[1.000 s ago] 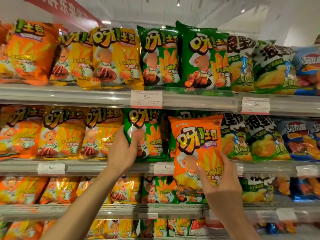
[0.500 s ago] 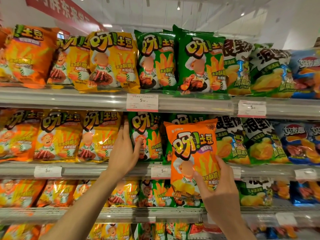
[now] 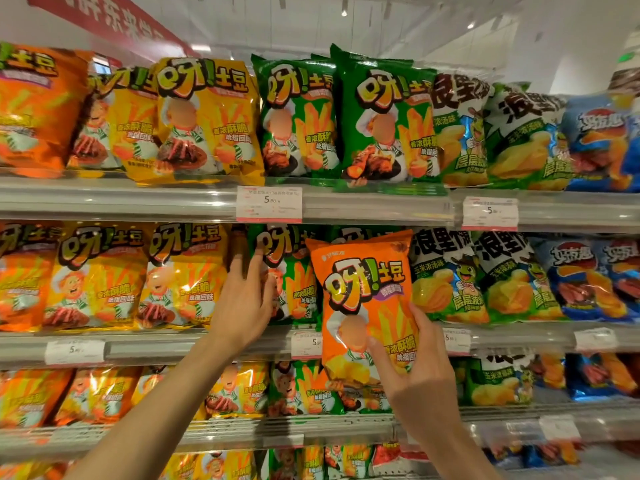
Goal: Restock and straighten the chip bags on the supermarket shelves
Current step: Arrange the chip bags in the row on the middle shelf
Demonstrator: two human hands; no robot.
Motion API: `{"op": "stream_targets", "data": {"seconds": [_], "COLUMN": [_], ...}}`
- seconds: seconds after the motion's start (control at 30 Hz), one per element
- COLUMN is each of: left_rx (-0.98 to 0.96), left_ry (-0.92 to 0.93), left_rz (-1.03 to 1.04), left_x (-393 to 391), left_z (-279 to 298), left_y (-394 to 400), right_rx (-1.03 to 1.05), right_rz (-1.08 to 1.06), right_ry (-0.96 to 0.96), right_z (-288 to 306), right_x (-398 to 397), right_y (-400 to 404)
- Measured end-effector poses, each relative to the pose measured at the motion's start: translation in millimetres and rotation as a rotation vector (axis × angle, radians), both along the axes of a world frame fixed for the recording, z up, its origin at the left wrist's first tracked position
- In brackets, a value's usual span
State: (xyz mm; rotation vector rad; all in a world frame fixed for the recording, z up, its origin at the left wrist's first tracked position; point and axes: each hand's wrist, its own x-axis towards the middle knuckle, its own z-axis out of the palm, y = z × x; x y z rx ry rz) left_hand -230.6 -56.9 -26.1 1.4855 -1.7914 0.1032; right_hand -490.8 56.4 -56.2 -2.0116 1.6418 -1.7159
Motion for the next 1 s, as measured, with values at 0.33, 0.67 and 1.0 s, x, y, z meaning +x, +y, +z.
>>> {"op": "stream_targets", "data": {"seconds": [0.33,0.67,1.0], "left_rx": [-0.029,-0.092,0.248], "left_ry": [-0.329,-0.166,0.555], "left_rz": [0.089,0.011,-0.377], "left_x": [-7.5,-14.4,-41.7], "left_z": [-19.1,-3.3,-0.9], "left_y": [-4.2,26.0,79.5], "right_rx": [0.024,0.013,0.058], "right_rz": [0.025,0.071,0.156], "right_ry": [-0.027,-0.045,-0.092], "right_z": [4.7,5.4,7.6], "right_x": [4.4,2.7,-2.8], "right_y": [-1.2,-0.1,4.9]}}
